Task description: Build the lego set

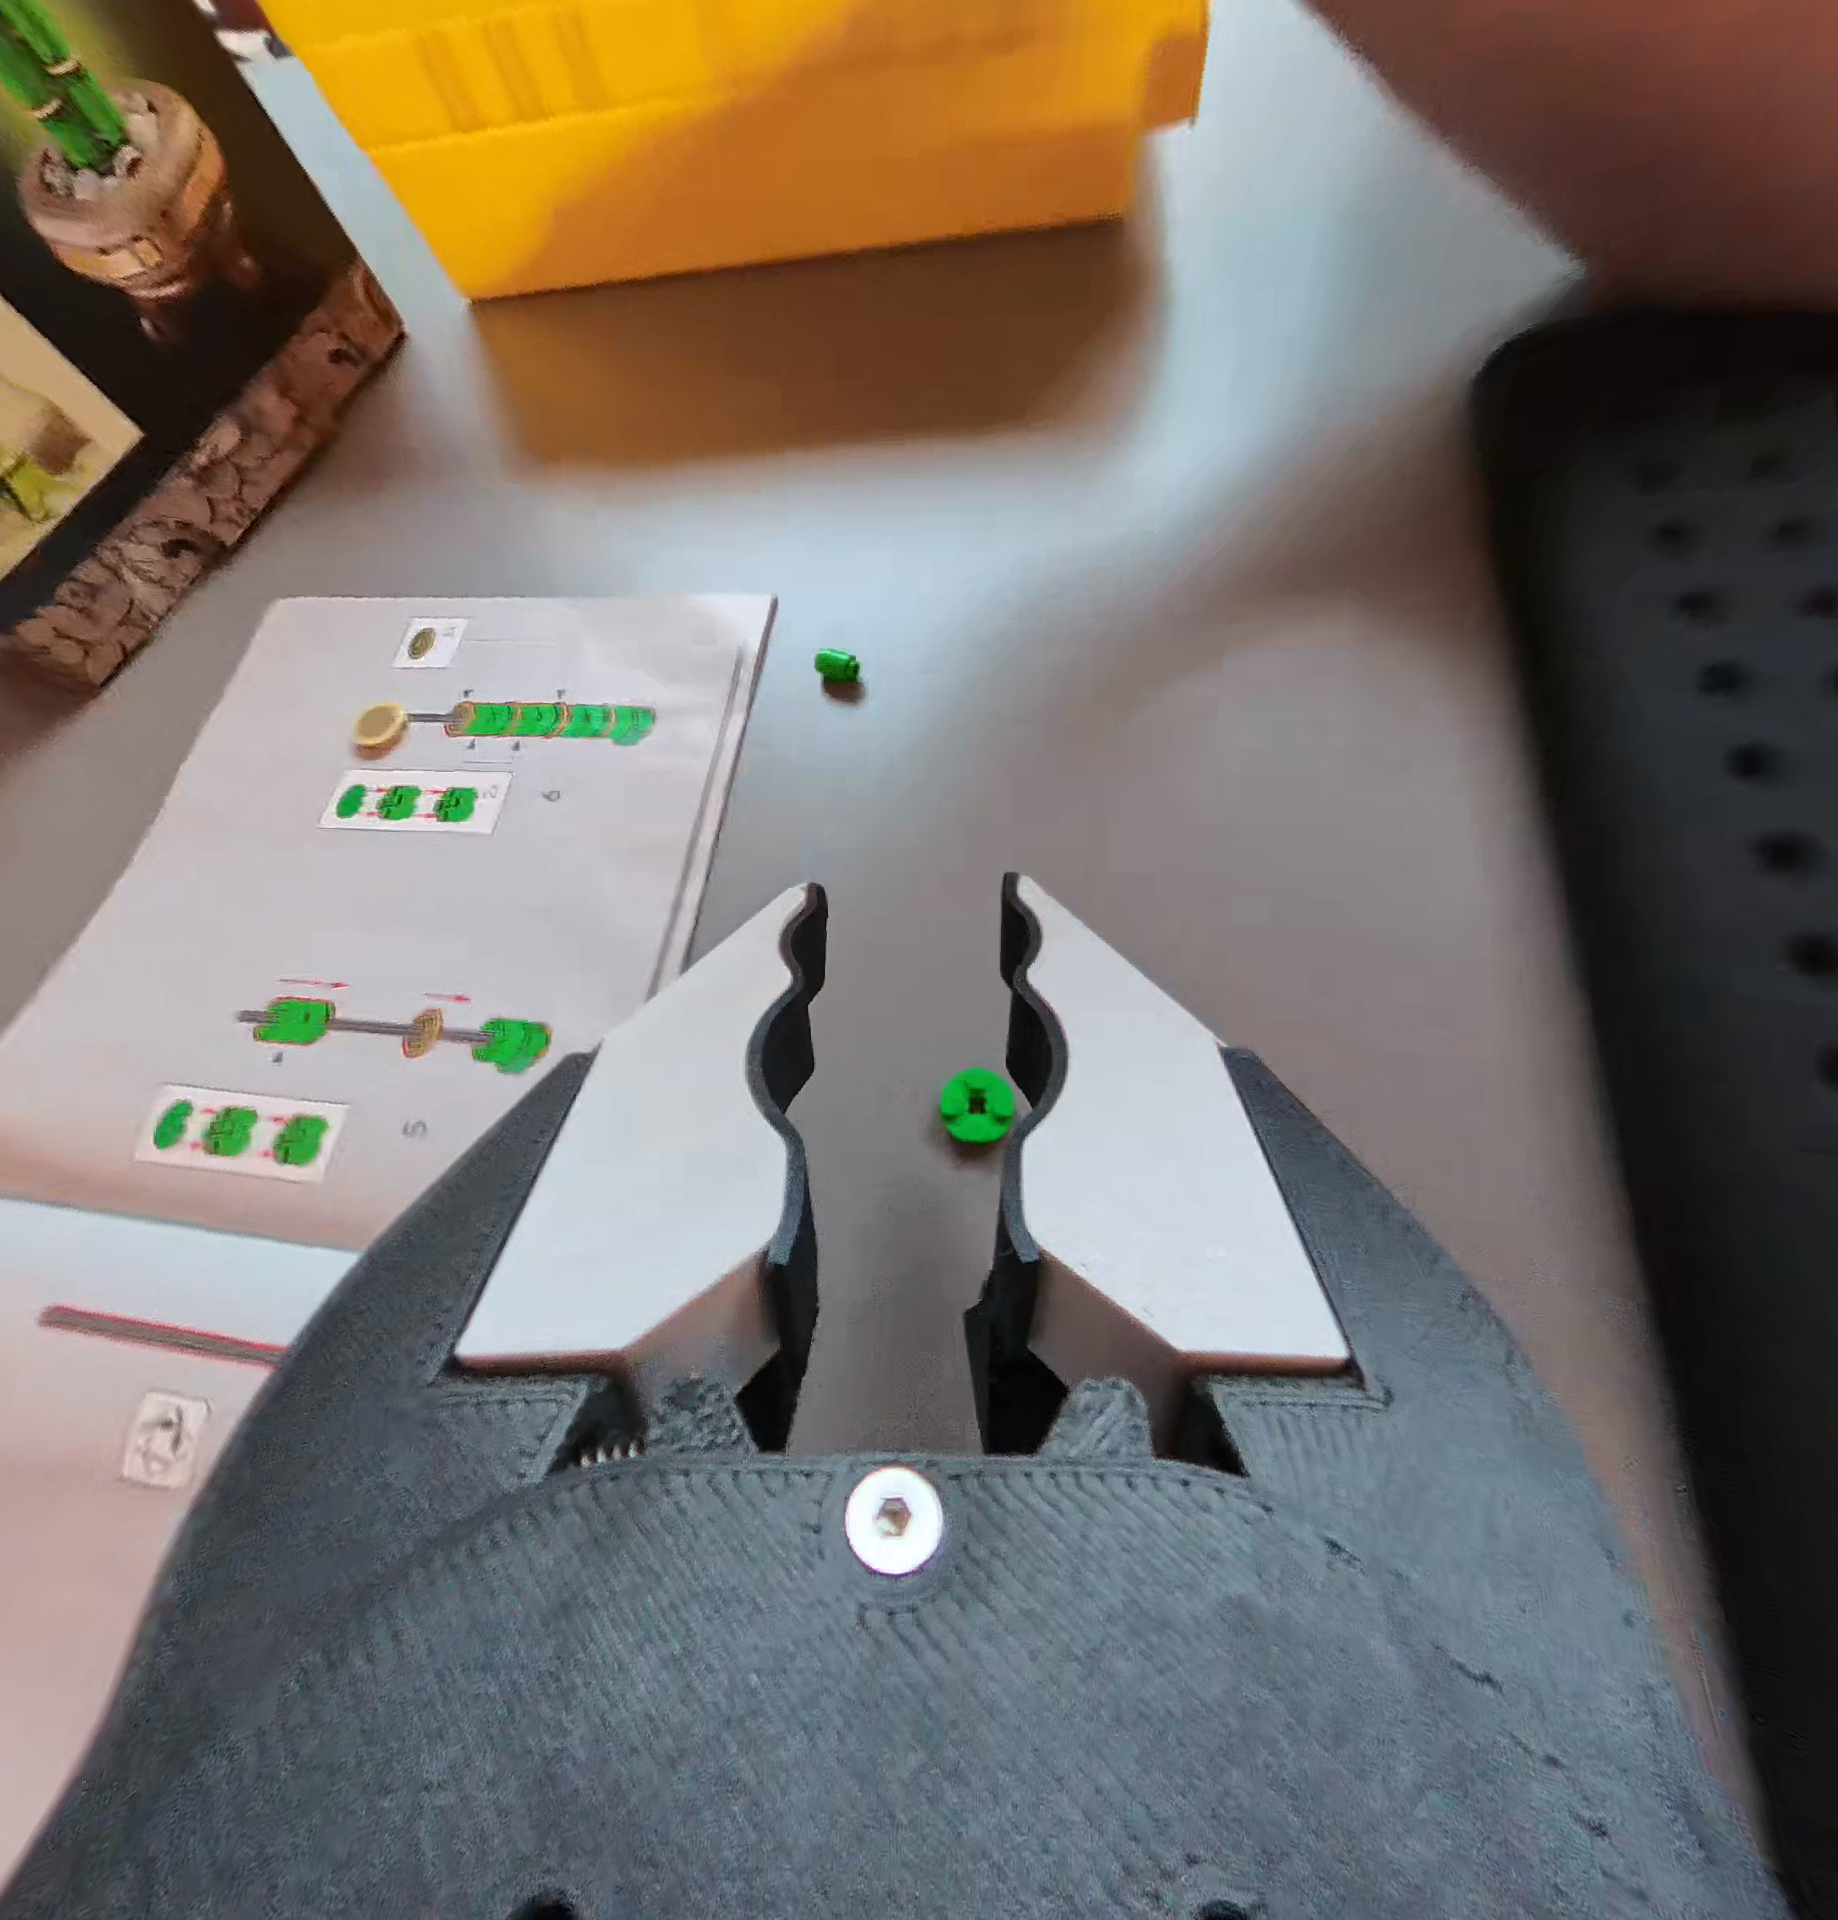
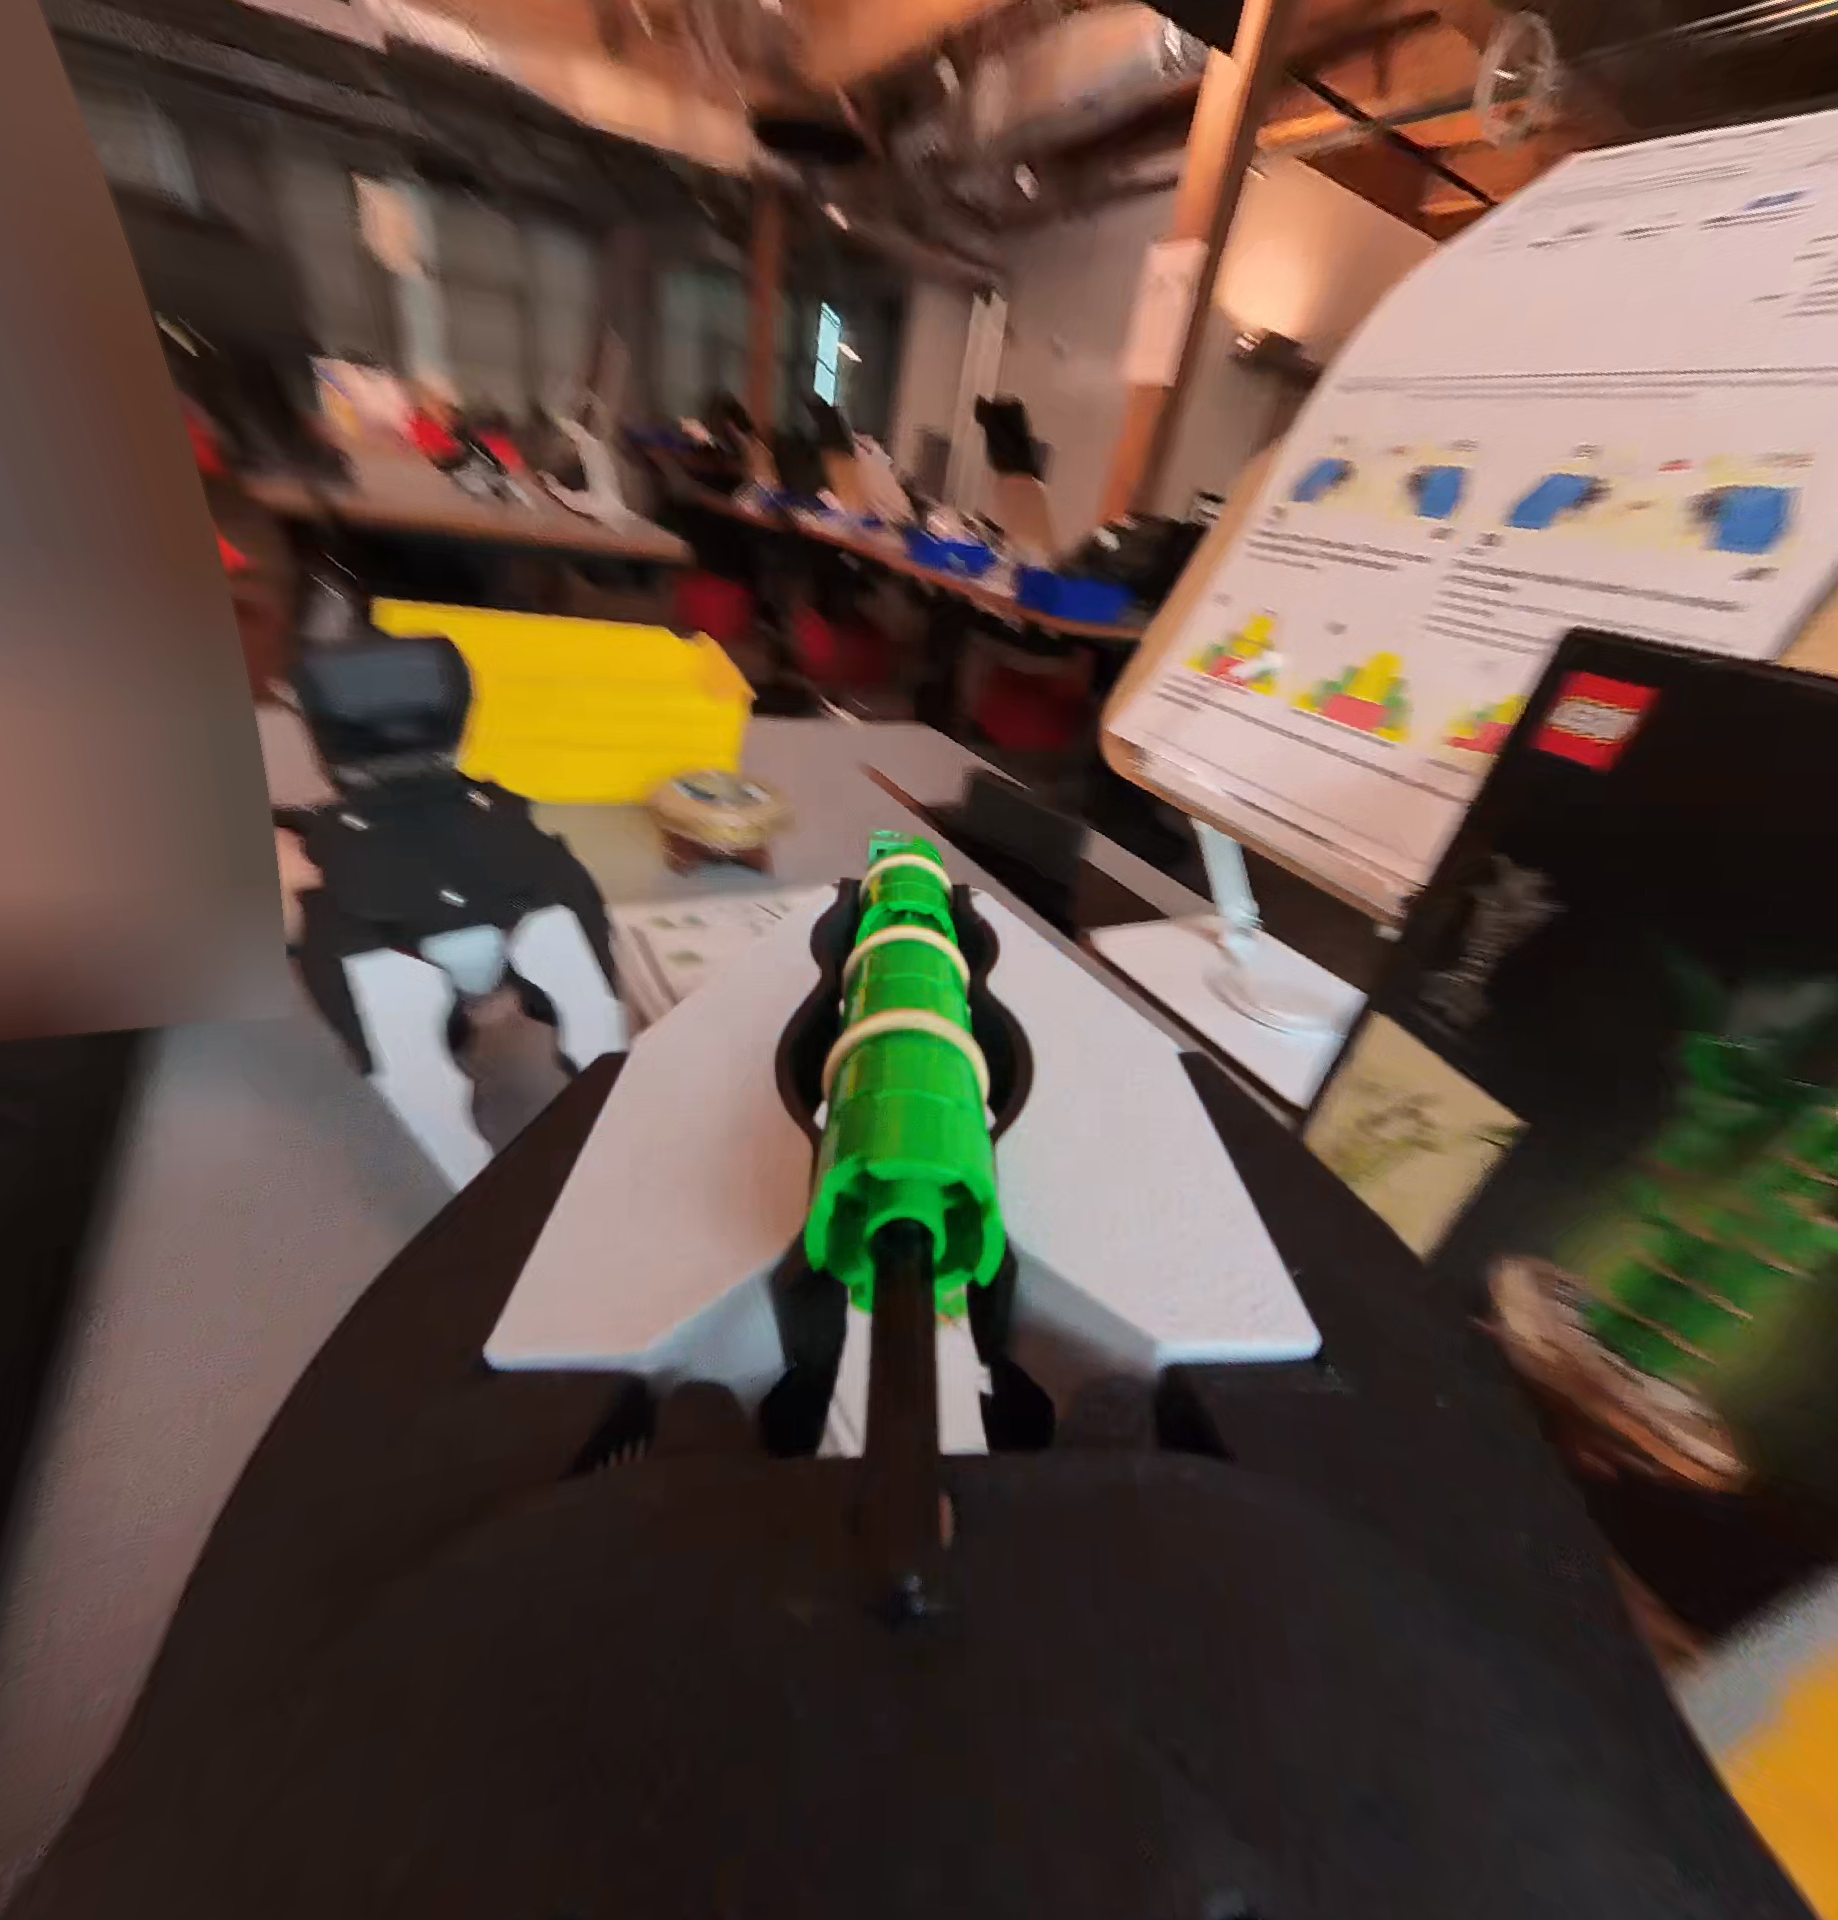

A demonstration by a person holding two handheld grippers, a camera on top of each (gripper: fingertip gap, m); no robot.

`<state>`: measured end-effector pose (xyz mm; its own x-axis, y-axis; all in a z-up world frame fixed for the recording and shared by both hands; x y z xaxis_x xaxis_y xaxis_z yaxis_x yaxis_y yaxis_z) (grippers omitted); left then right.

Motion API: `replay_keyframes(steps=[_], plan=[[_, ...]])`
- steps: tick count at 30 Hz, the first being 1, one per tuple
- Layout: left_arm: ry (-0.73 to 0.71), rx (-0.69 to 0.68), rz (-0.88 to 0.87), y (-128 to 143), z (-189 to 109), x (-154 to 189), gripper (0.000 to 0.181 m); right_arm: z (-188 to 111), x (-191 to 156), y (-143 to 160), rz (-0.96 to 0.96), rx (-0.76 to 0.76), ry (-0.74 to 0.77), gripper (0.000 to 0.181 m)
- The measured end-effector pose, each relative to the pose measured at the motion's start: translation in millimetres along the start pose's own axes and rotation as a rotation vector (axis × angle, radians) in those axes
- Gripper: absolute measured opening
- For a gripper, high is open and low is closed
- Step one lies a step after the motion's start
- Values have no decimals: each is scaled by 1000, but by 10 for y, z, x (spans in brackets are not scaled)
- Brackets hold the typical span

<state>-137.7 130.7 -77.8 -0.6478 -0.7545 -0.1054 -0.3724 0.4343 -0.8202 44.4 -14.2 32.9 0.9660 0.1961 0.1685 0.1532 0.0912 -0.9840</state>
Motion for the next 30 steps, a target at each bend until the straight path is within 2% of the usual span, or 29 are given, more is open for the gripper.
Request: replay_keyframes(steps=[4,6,9,15,20,25,30], plan=[[24,-53,-16,-210,236,-116,30,-90,70,12,-48,-45,75,16],[39,-62,-136,-328,338,-291,21,-106,131,75,-101,-74,166,16],[107,-113,-368,-459,510,-422,22,-105,175,175,-210,-112,303,16],[-112,-213,-418,-444,808,-324,23,-107,186,194,-239,-104,385,16],[-14,-232,-619,-501,940,-302,22,-132,175,164,-264,-98,405,16],[-120,-284,-546,-494,1007,-213,24,-149,177,148,-263,-87,405,16],[-162,-281,-479,-449,986,-201,10,-162,207,175,-236,-79,400,16]])
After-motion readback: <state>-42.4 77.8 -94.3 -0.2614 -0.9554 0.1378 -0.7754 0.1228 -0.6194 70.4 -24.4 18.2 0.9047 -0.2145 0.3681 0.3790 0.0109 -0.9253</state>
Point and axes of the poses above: each gripper's, where its closed fingertips meet, z out along the fingers, y out of its underside, x = y × z across the jaws, the point moved 9 cm from there along -z, back along the fingers, and after that the axes turned 3 degrees about y, right-handed, at the moved point
